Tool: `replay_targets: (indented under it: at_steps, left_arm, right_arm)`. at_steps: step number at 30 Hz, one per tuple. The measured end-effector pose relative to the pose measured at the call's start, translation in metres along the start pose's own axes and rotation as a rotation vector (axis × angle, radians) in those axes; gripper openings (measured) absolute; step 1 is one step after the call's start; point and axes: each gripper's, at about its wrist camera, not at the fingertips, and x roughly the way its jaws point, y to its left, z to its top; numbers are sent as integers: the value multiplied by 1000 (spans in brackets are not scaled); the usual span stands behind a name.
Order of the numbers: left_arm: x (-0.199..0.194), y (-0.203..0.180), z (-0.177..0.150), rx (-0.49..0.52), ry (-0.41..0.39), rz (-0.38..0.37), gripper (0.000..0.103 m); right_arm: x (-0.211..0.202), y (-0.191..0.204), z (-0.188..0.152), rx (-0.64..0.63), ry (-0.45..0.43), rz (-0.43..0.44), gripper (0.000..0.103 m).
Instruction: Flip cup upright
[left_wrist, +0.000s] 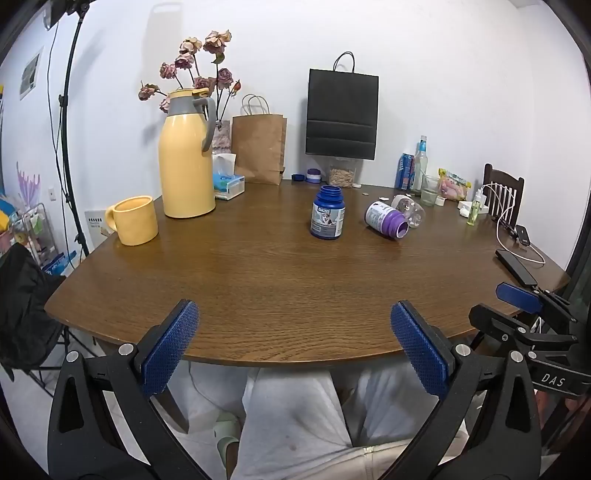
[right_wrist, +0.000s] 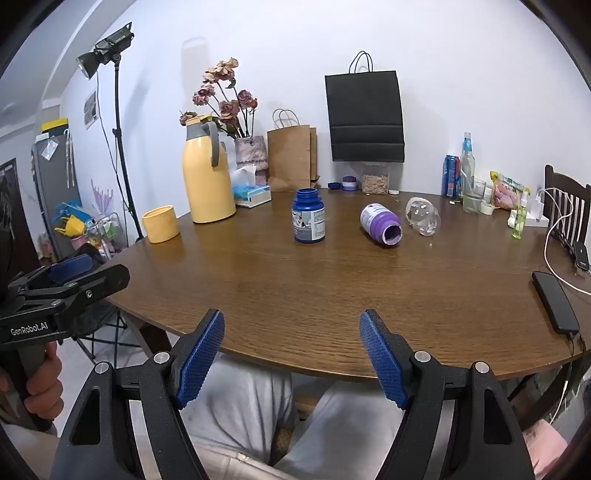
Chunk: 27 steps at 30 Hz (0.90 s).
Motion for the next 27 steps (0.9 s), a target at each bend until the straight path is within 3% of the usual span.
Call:
replay_targets:
  at_steps: [27]
  left_arm:
    - [1,9,-3,-7,9,-6,103]
  right_arm:
    - [-1,1,-1,11,9,8,80]
